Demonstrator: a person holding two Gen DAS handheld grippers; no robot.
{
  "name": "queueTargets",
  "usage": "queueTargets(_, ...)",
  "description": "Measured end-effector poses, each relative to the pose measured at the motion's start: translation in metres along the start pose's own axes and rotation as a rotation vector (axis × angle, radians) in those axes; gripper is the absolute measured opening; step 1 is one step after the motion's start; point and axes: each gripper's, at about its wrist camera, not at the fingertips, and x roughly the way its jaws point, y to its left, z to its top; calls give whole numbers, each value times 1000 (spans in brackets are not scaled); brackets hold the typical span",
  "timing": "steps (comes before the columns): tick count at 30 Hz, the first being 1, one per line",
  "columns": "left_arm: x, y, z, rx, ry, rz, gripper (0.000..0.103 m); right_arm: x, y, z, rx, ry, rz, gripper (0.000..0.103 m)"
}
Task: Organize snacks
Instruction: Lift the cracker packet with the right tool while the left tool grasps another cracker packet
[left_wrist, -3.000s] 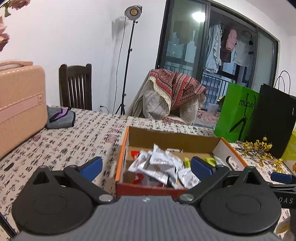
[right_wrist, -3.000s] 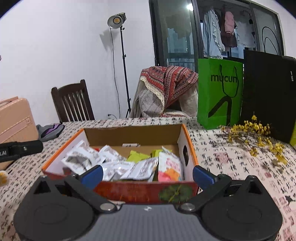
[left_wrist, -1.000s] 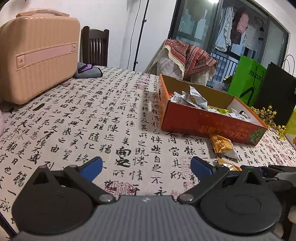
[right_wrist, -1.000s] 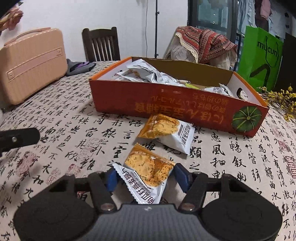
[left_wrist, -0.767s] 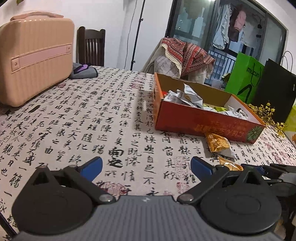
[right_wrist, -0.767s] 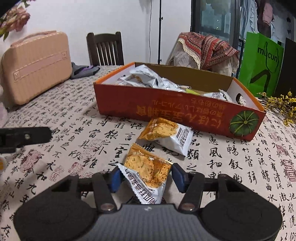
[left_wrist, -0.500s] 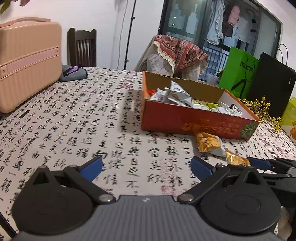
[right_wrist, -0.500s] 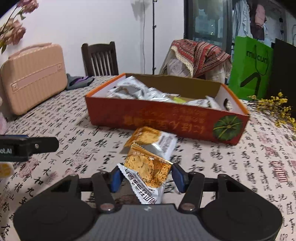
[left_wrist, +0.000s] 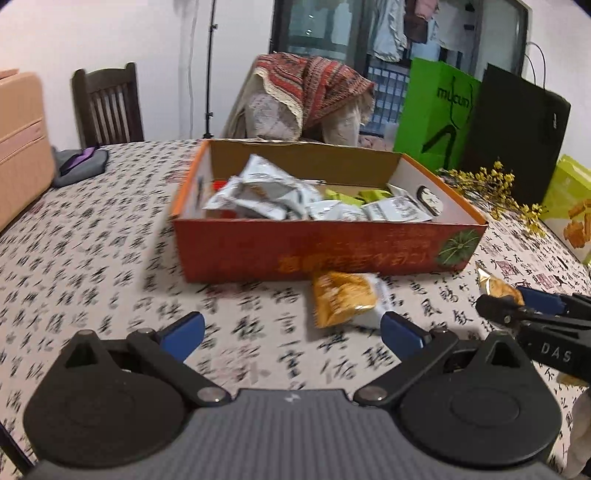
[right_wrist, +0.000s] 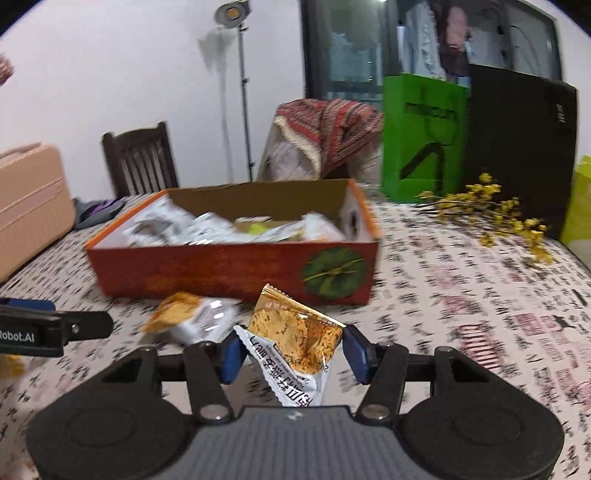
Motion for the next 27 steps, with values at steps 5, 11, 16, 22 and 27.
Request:
queueTargets(5,24,-21,12,28,35,2,103,7,-30,2,53,-10,-25,55)
queueTargets(11,54,-40,18,49,89,29,103,16,-47,-2,116,-15,-29,55)
queueTargets(16,76,-51,17,62,120,78,103,17,-53,-5,144,-24,-55,55)
queueTargets(22,92,-54,11,68,115,94,103,18,-54,-6,156,-24,-55,56)
queueTargets(27,93,-52,10,57,101,76,103,17,-51,-7,147,-28,-53,56)
